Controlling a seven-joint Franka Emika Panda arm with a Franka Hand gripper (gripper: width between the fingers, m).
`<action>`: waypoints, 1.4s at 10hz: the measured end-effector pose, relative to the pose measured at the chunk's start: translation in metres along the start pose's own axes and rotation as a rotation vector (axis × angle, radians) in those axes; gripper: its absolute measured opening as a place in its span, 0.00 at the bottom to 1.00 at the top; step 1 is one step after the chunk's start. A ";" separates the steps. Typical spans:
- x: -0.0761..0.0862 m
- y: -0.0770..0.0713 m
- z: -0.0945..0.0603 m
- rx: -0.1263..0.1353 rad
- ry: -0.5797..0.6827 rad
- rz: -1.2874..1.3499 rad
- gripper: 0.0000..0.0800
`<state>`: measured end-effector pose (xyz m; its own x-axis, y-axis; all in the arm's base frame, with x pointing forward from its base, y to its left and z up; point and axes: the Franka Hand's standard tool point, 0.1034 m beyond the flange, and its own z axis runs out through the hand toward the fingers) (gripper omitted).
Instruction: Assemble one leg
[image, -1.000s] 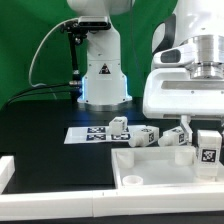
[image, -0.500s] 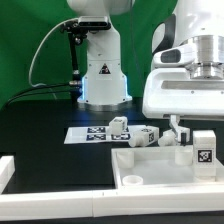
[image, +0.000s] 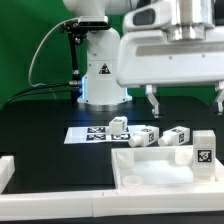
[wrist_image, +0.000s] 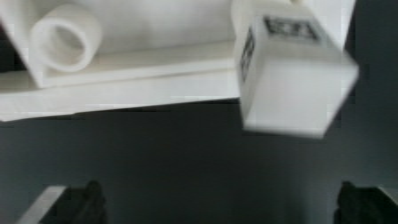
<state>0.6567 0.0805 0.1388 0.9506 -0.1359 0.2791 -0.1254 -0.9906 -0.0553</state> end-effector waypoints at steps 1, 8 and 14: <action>-0.010 -0.008 0.004 -0.001 -0.123 -0.001 0.81; -0.017 -0.034 0.018 -0.044 -0.195 -0.013 0.81; -0.017 -0.016 0.042 0.035 -0.196 0.077 0.81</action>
Offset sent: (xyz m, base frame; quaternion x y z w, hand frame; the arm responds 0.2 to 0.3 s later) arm -0.0061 0.0308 -0.0118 -0.1850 0.0204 -0.0286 0.9821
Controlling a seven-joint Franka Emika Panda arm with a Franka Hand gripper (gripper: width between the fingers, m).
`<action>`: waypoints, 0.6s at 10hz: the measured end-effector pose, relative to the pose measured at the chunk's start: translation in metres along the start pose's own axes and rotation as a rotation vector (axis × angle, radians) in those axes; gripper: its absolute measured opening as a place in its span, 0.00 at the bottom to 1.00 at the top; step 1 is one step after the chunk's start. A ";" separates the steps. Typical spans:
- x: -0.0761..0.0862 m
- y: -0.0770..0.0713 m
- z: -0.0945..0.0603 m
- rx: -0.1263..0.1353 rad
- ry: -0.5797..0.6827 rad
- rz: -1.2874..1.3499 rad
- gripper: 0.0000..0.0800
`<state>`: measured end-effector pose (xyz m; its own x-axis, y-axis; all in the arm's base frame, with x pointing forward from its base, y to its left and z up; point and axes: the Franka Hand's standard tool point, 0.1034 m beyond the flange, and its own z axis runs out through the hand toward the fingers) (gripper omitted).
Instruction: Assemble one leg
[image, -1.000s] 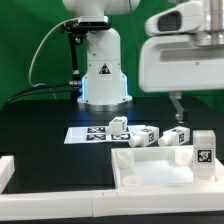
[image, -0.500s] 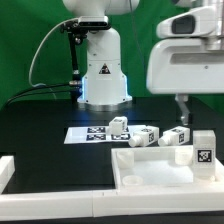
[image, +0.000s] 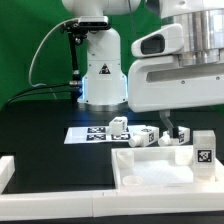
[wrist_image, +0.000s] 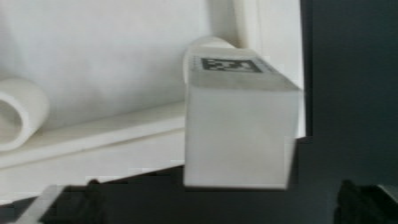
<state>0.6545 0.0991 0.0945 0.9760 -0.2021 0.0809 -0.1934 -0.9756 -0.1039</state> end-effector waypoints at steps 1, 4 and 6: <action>-0.006 -0.007 0.008 -0.003 -0.011 0.027 0.81; -0.007 -0.007 0.010 -0.005 -0.014 0.034 0.77; -0.007 -0.007 0.010 -0.005 -0.014 0.034 0.54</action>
Offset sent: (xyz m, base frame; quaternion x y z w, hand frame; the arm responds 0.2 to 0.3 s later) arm 0.0000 0.0000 0.0000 0.0000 0.0000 0.0000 1.0000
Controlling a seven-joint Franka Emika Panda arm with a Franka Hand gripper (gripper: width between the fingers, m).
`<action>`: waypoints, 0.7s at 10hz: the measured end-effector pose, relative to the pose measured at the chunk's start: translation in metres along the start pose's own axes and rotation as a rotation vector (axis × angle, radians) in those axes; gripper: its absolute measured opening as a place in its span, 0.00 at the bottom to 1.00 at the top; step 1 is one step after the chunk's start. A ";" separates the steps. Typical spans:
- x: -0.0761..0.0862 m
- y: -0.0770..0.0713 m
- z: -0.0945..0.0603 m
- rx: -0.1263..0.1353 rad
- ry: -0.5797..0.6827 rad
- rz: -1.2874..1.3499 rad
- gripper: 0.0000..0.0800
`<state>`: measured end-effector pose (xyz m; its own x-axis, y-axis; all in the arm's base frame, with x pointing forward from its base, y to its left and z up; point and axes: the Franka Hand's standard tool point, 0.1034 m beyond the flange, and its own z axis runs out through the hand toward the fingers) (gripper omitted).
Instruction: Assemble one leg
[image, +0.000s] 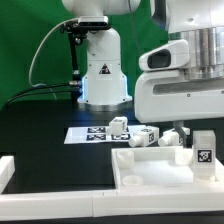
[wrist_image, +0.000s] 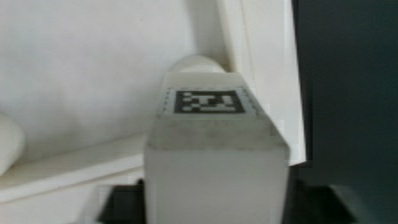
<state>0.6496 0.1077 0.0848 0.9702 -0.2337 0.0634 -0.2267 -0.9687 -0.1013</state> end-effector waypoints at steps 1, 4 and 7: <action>0.000 0.001 0.000 -0.001 0.000 0.000 0.36; 0.001 0.002 0.001 -0.004 0.011 0.155 0.36; 0.001 0.008 0.001 -0.024 0.035 0.642 0.36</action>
Offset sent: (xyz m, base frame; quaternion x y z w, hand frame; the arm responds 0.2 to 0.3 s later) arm -0.0114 0.0019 -0.0080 -0.0288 0.0107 0.1626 0.9862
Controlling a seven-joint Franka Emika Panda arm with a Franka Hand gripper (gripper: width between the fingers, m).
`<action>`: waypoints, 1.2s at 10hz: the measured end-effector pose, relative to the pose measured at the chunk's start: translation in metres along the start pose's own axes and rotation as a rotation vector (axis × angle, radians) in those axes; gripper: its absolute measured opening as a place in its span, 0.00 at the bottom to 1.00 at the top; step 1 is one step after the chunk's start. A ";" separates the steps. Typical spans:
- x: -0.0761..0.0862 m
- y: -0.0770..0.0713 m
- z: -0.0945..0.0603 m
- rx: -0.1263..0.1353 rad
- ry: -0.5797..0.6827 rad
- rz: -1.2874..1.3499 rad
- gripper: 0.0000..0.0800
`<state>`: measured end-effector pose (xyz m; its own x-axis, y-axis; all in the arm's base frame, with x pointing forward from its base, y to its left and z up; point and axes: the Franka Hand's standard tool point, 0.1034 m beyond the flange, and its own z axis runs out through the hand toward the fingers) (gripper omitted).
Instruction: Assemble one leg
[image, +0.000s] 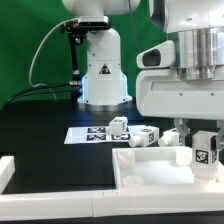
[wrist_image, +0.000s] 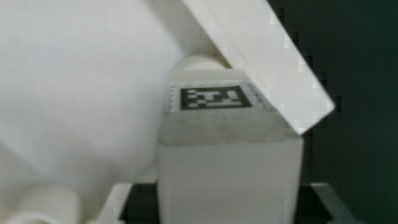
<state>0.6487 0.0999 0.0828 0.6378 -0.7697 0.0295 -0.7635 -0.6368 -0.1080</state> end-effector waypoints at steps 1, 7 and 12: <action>0.002 0.002 0.000 -0.004 0.005 0.158 0.36; 0.003 0.007 0.001 -0.017 -0.005 0.403 0.66; 0.004 0.004 -0.003 0.002 -0.014 -0.209 0.81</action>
Offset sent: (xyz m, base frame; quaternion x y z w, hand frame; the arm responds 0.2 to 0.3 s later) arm 0.0108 0.0077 0.0017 0.0101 -0.0043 0.1846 0.9827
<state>0.6475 0.0943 0.0850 0.7833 -0.6204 0.0380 -0.6145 -0.7821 -0.1033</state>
